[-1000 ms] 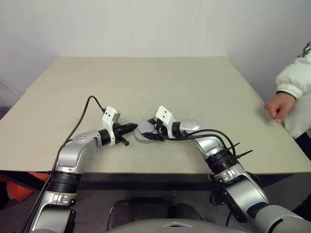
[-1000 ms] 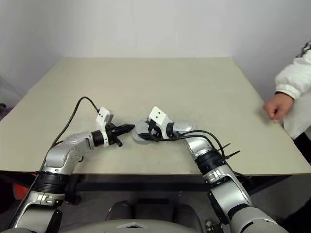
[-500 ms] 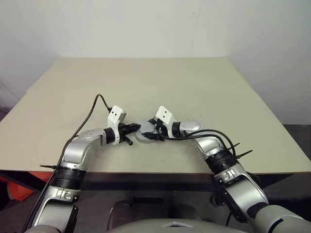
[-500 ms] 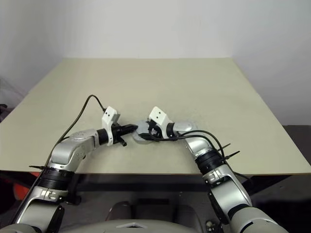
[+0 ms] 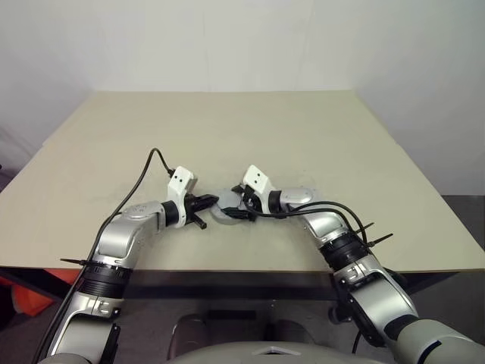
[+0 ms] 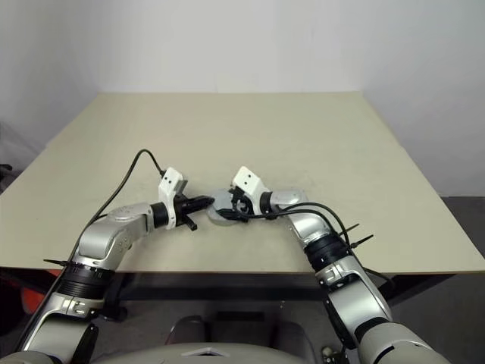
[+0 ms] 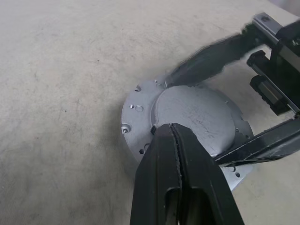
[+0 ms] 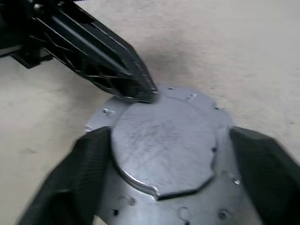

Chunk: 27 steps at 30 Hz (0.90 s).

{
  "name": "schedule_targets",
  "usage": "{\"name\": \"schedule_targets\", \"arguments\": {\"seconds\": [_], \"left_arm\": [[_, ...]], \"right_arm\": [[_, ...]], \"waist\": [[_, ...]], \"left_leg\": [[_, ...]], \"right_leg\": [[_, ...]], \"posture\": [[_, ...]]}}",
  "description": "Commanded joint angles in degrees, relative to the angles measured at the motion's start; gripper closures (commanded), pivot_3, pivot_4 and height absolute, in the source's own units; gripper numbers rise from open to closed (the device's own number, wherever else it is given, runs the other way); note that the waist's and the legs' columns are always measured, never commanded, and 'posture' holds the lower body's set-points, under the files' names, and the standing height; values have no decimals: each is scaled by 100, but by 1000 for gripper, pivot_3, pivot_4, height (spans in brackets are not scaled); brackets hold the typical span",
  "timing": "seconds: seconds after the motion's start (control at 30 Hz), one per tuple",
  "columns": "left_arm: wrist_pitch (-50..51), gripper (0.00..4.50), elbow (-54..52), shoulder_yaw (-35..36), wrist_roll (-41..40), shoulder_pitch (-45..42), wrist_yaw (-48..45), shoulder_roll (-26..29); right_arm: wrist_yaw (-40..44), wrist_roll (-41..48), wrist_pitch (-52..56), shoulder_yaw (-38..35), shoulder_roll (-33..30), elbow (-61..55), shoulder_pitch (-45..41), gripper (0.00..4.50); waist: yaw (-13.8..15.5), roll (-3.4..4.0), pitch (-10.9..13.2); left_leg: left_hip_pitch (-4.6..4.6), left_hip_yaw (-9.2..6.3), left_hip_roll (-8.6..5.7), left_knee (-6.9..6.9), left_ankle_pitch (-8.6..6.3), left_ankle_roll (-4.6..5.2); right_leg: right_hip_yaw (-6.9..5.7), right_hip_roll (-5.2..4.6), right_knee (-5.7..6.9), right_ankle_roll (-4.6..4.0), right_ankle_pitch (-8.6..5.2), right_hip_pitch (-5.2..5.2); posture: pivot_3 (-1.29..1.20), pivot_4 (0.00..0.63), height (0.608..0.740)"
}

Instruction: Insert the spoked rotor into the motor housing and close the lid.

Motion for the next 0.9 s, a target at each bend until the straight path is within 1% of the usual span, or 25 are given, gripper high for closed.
{"name": "schedule_targets", "arguments": {"seconds": [0.03, 0.17, 0.37, 0.67, 0.8, 0.87, 0.9], "left_arm": [[153, 4500, 128, -118, 125, 92, 12, 81], [150, 4500, 138, -89, 128, 85, -1, 90], [112, 4500, 222, -81, 153, 33, -42, 96], [-39, 4500, 460, -24, 144, -150, -133, 123], [-63, 4500, 410, -15, 130, -90, -172, 148], [-67, 4500, 358, -19, 119, -52, -185, 154], [-74, 4500, 341, -19, 118, -39, -189, 156]], "right_arm": [[71, -127, 24, 86, -155, -301, 169, 224], [107, -87, 186, 28, -339, -777, 335, 224], [91, 239, 721, -299, -536, -1545, 509, 224], [-310, 652, 1804, -980, -544, -1545, 591, 224], [-482, 973, 2441, -1280, -498, -1728, 644, 224], [-619, 1265, 2994, -1544, -400, -1844, 644, 224], [-729, 1581, 3553, -1892, -256, -1835, 578, 224]], "waist": [[1, 0, 0], [8, 1, -1], [8, 2, 0], [6, 4, 1], [4, 5, 1], [3, 6, 2], [3, 7, 2]], "left_leg": [[-4, 0, 0, -1, -1, 1], [-6, 0, 0, -8, -5, 9], [-11, 1, -2, -24, -11, 19], [-13, 3, -2, -26, -10, 18], [-18, 4, -2, -29, -10, 18], [-19, 4, -2, -32, -10, 17], [-20, 4, -2, -33, -9, 16]], "right_leg": [[0, 0, 0, 0, 0, 1], [0, 1, 0, 4, -3, -1], [0, 1, -2, 12, -8, -3], [1, 1, -3, 13, -9, -11], [1, 2, -3, 12, -8, -16], [1, 2, -3, 11, -9, -19], [1, 2, -3, 11, -9, -20]], "posture": [[0, 0, 740], [0, 0, 740], [0, 0, 740], [0, 0, 740], [0, 0, 740], [0, 0, 740], [0, 0, 740]]}}
